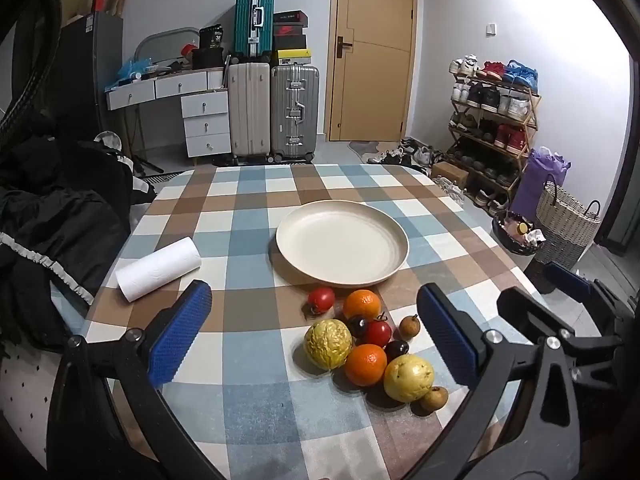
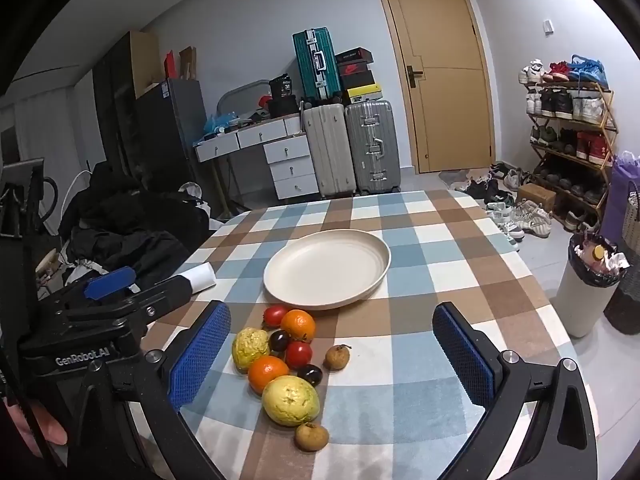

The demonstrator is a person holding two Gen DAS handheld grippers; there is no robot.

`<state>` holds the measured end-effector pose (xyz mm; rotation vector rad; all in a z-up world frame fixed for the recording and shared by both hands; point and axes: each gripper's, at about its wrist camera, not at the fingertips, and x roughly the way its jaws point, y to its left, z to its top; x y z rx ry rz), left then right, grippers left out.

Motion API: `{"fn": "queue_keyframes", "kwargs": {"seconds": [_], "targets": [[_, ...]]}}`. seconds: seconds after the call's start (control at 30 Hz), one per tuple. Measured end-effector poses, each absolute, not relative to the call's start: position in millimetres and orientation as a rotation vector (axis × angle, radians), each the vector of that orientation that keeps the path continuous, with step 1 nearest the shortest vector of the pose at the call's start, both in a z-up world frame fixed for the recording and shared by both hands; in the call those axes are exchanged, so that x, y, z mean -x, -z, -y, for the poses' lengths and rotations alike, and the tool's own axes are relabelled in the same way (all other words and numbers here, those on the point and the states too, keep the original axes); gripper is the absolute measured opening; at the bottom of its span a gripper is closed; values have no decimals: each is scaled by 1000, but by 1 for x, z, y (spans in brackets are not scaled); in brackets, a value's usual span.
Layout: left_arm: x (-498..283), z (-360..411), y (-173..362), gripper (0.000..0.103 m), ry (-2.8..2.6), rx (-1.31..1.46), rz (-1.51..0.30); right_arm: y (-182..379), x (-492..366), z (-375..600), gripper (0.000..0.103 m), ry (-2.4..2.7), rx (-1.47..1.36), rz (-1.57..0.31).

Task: Organize fruits

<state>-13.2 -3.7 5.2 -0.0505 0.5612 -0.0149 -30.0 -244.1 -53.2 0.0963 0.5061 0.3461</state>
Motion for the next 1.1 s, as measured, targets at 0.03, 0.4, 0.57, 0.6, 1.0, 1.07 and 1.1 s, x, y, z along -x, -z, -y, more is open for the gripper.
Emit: {"fn": "queue_keyframes", "kwargs": {"seconds": [0.03,0.4,0.57,0.6,1.0,1.07,1.1], "targets": [[13,2,-5,103,15,55,-559,55,30,245,103,-343,-96,-506],[11,2,-1,102,2,54,-562,57,29,248,103,-340,-106,-510],[11,2,-1,103,-7,42,-554,58,28,248,103,-336,-101,-507],[12,2,-1,103,-8,38,-551,57,28,248,103,-335,-102,-507],[12,3,1,103,-3,39,-549,54,31,246,103,-339,-94,-498],[12,3,1,103,-4,37,-548,54,31,246,103,-339,-92,-497],[12,3,1,103,-4,38,-549,54,31,246,103,-340,-92,-496]]}}
